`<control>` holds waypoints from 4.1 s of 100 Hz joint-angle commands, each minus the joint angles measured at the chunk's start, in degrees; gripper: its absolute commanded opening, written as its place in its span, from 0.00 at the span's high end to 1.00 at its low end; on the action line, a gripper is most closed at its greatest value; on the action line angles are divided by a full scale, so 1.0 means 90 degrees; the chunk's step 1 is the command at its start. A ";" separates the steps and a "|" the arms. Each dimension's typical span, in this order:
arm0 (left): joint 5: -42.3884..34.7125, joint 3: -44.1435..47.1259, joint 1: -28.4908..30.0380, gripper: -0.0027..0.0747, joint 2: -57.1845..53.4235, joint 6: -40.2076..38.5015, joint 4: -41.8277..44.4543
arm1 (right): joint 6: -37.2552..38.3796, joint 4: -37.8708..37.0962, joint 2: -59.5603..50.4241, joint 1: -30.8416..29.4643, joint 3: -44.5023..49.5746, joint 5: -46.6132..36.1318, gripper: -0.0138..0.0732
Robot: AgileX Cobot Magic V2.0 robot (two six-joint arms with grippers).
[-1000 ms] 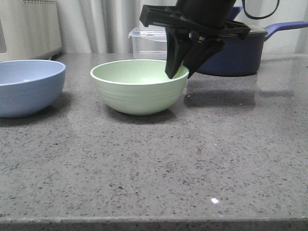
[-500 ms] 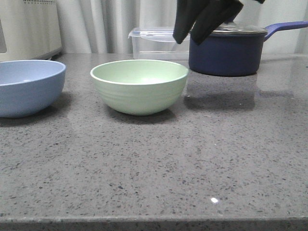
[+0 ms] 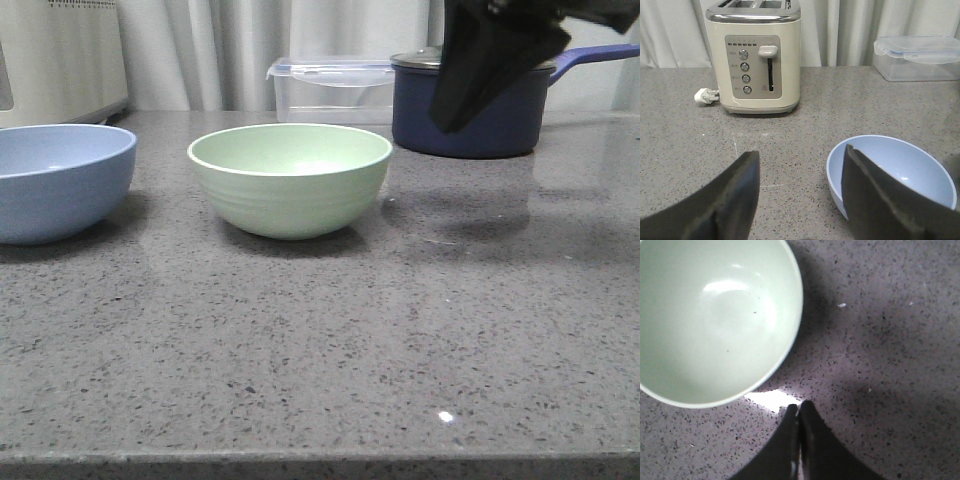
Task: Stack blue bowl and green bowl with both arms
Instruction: 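Open the right gripper, release the green bowl and hold beside it, then move the left gripper down and grasp the light blue bowl rim, then lift the blue bowl with the left gripper and lower it into the green bowl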
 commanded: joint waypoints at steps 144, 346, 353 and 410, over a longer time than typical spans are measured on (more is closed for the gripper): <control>0.1395 -0.1648 0.0028 0.49 0.1837 -0.0051 -0.0272 | -0.0086 0.0600 0.0411 0.0444 0.0340 -0.1263 0.93; 0.4240 -0.6033 -0.0678 0.99 0.6482 0.0624 -0.1512 | -0.0086 0.0600 0.0411 0.0436 0.0340 -0.1249 0.93; 0.4421 -0.6421 -0.0938 0.99 0.6700 0.0624 -0.1501 | -0.0086 0.0600 0.0411 0.0437 0.0340 -0.1255 0.93; 0.5200 -0.7855 -0.2426 0.99 0.8045 0.0602 -0.1514 | -0.0086 0.0600 0.0411 0.0437 0.0340 -0.1255 0.93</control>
